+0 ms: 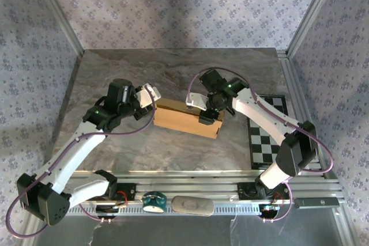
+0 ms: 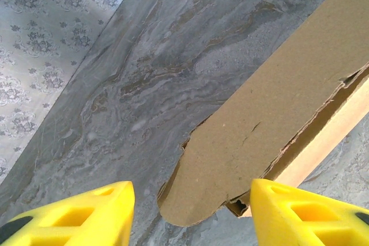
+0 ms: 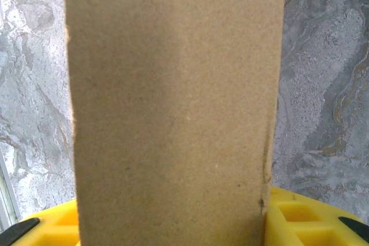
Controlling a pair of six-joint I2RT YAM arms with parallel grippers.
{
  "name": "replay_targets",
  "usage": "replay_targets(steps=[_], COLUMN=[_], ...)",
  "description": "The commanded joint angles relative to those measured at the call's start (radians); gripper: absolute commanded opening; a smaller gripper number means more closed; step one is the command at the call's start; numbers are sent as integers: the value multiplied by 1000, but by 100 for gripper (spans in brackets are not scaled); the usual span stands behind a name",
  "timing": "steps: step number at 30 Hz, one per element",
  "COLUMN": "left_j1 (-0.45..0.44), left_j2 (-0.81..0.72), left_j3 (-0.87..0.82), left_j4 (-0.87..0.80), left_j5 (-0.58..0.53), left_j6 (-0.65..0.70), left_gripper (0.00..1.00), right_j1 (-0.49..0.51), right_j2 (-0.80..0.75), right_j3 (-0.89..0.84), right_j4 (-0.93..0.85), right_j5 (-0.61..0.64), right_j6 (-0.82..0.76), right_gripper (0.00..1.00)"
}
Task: Fold the paper box
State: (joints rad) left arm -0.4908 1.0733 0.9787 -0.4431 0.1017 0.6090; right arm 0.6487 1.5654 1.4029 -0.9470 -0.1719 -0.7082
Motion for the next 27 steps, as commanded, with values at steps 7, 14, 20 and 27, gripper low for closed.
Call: replay_targets(steps=[7,14,20,27], left_j1=[2,2,2,1], left_j2=[12,-27,7,49], left_j3=[7,-16,-10,0], left_j4=[29,-9,18,63], left_j5=[65,62,53,54], left_j6=[6,57,60,41], left_gripper=[55,67,66,59], right_j1=[4,3,6,8], right_j2=[-3,5,2,1], right_j3=[-2,7,4,4], right_j4=[-18,-16,-18,-22], right_j5=[-9,-17,-20,-23], right_j6=[-12,-8,-10,-10], right_gripper=[47,47,47,47])
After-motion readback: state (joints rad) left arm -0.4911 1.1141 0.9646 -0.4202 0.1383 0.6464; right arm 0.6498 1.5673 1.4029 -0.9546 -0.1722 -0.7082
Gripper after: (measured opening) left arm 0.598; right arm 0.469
